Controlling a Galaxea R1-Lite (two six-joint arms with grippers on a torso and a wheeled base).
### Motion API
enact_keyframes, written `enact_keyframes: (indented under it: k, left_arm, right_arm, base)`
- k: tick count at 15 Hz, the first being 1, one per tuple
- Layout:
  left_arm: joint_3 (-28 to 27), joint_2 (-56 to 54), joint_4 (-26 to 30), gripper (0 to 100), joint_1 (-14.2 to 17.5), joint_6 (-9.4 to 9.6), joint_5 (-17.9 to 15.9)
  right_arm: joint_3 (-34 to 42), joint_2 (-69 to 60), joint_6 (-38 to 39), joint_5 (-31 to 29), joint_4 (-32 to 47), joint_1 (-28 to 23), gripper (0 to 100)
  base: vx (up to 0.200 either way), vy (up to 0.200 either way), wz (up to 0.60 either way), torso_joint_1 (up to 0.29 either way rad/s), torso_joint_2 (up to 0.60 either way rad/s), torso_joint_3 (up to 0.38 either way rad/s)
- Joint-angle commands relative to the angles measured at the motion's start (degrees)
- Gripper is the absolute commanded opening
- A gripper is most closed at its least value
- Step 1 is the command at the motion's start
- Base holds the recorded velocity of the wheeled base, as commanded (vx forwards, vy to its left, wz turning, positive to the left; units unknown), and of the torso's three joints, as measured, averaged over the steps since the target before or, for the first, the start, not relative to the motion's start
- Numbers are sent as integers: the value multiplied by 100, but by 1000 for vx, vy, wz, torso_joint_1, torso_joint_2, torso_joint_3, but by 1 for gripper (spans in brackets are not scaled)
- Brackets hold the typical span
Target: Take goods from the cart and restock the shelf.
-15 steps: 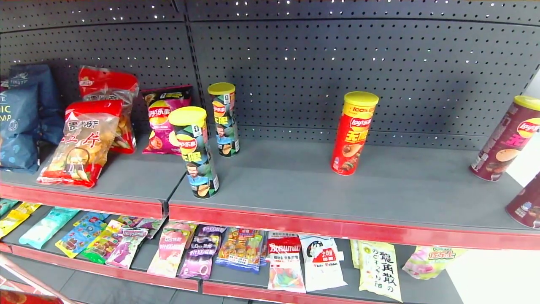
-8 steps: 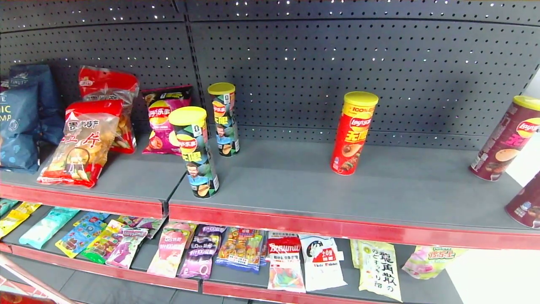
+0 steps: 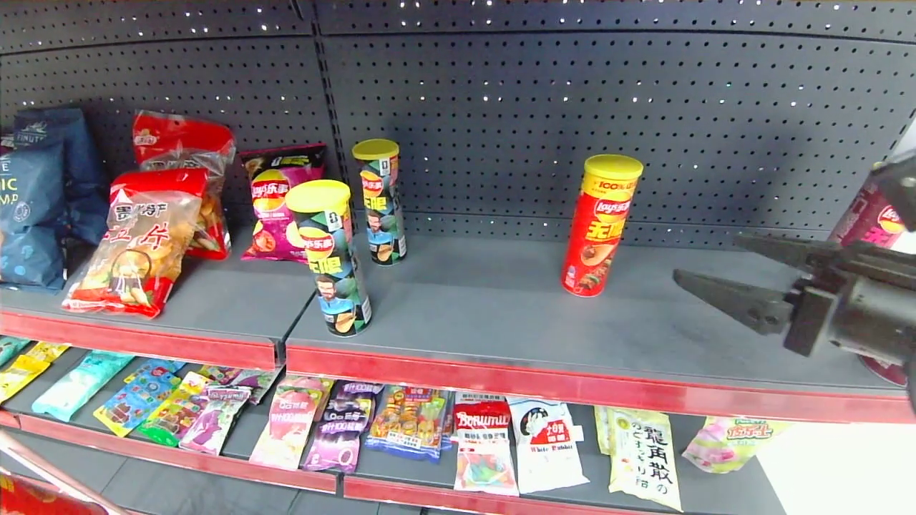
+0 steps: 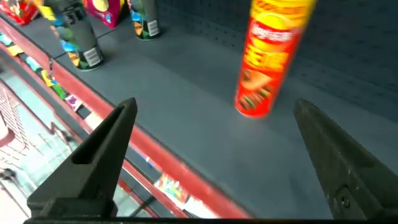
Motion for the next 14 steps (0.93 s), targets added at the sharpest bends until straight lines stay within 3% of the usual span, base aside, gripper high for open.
enact_keyframes:
  k: [1, 6, 14]
  left_arm:
    - [-78, 219, -3, 0, 1, 2, -14]
    - [-95, 219, -3, 0, -8, 2, -14]
    - [-104, 202, -3, 0, 1, 2, 12]
  right_arm:
    - [-607, 1640, 82, -5, -570, -186, 100]
    - [-1670, 2554, 82, -93, -719, -538, 100]
    - [-2365, 3161, 91, -93, -719, -511, 100]
  base:
    - [0, 0, 0, 0, 0, 0]
    - [0, 0, 0, 0, 0, 0]
    - [0, 0, 0, 0, 0, 0]
